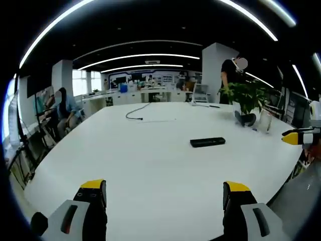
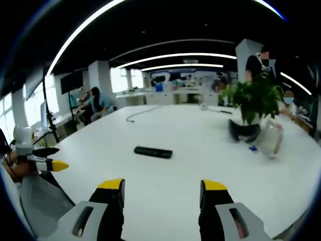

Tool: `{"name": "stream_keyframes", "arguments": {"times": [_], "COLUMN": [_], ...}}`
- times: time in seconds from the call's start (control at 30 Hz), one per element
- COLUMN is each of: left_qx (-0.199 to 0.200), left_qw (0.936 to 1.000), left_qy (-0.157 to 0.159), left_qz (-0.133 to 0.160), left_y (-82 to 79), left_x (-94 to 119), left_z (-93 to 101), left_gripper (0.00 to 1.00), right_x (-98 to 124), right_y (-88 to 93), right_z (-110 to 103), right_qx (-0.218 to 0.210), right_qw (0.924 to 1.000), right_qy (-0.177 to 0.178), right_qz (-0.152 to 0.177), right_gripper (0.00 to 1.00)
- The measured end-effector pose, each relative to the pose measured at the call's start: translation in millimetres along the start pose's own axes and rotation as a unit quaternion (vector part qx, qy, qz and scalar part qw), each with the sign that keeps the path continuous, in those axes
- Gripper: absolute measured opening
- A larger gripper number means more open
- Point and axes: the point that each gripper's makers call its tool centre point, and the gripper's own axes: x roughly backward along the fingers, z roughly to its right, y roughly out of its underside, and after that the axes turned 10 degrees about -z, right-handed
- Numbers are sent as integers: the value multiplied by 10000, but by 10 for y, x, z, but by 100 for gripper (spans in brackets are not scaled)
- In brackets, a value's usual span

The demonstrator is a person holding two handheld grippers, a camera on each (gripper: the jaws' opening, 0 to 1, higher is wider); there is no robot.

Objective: Press the specified remote control buttons in sequence, fully releasing each button before pressing the next.

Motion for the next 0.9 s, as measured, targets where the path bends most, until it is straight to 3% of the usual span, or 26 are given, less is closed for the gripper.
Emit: {"name": "stream_keyframes", "arguments": {"times": [0.77, 0.9], "left_qx": [-21, -57], "left_qw": [10000, 9999], "left_qy": [49, 35], "left_qz": [-76, -96], "left_y": [9, 13], "left_x": [-30, -30], "left_z": [20, 16], "left_gripper": [100, 95], "right_x": [-13, -10], "right_y": [-13, -17], "right_z": [3, 10], "right_qx": [-49, -72], "right_qw": [10000, 10000], "right_qy": [-42, -37], "right_qz": [-6, 9], "right_gripper": [57, 56]}}
